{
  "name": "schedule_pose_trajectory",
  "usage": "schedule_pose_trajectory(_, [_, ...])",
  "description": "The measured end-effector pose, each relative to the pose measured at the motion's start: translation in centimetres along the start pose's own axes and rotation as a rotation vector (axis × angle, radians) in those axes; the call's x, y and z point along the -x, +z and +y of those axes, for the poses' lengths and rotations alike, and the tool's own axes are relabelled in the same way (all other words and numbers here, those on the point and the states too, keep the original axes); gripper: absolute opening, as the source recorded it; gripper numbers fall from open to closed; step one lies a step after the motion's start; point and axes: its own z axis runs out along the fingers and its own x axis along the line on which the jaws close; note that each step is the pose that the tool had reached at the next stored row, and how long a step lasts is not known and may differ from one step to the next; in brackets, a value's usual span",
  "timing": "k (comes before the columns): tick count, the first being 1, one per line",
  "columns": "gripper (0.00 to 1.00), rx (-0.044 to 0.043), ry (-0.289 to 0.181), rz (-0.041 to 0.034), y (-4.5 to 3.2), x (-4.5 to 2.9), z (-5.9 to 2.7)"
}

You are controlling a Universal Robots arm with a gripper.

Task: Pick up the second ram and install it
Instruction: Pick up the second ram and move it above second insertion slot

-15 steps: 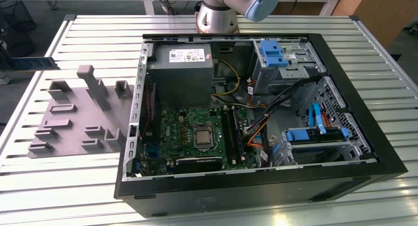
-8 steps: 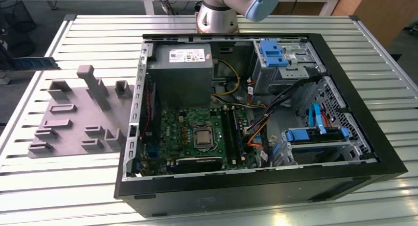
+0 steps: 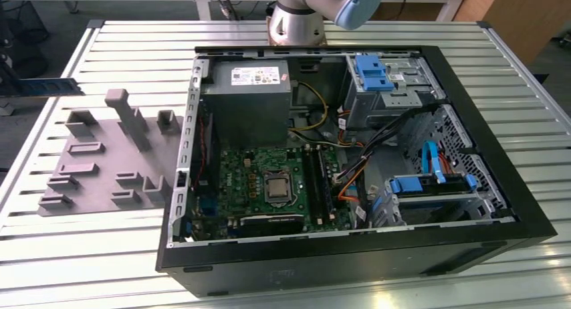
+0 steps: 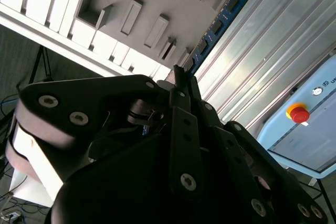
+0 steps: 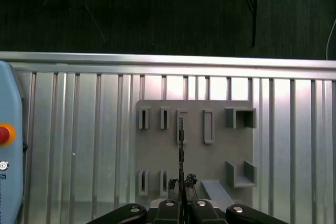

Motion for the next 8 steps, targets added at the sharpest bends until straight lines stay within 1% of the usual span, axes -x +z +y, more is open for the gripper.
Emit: schedule_pose_trajectory(8, [0.14,0.0,0.0,-0.0001,-0.01,0.0,-0.27])
